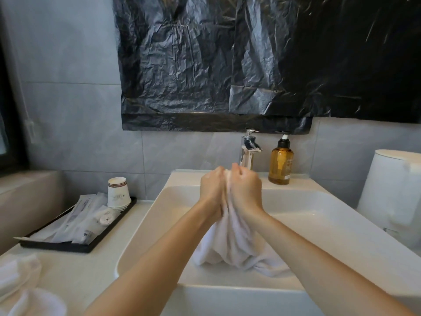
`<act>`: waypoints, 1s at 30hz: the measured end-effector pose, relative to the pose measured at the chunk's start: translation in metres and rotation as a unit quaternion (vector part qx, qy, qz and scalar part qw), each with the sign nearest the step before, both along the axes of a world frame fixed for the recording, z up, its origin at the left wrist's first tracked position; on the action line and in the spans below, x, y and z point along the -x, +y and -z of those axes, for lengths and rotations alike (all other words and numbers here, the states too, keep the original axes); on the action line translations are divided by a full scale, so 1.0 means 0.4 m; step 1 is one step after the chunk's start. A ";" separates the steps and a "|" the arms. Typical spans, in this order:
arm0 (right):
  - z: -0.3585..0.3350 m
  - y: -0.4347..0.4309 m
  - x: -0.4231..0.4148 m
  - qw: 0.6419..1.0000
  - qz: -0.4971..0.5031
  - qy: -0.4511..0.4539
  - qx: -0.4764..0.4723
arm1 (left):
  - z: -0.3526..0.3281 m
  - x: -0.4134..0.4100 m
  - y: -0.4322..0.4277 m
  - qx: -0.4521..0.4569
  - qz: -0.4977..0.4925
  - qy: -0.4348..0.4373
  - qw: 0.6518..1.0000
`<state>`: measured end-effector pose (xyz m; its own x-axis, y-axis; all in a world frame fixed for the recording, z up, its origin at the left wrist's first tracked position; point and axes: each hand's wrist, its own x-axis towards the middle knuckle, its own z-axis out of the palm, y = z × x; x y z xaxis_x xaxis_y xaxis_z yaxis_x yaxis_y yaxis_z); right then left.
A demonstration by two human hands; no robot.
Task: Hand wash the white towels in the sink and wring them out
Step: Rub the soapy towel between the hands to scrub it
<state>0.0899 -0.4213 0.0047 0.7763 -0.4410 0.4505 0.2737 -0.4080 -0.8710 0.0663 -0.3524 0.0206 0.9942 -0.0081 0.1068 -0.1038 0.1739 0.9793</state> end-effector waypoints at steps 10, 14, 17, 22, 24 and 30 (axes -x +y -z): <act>-0.004 -0.004 -0.012 0.999 0.029 0.035 -0.024 | 0.009 -0.016 -0.006 0.028 -0.016 0.003 0.999; 0.032 0.028 0.041 0.994 -0.035 -0.043 0.094 | 0.001 -0.038 0.006 0.007 -0.042 0.002 0.999; 0.008 -0.008 0.001 0.999 -0.005 0.009 0.041 | 0.008 -0.031 0.004 0.058 -0.023 0.037 0.997; 0.011 -0.036 -0.001 1.000 -0.028 -0.005 0.009 | 0.009 -0.051 0.014 0.034 -0.019 0.027 0.999; -0.008 -0.047 0.001 0.998 -0.006 -0.028 -0.057 | 0.013 -0.059 0.021 -0.050 -0.073 -0.061 0.994; -0.047 -0.094 0.000 0.992 0.004 -0.120 -0.026 | 0.042 -0.090 0.051 -0.338 -0.140 -0.209 0.907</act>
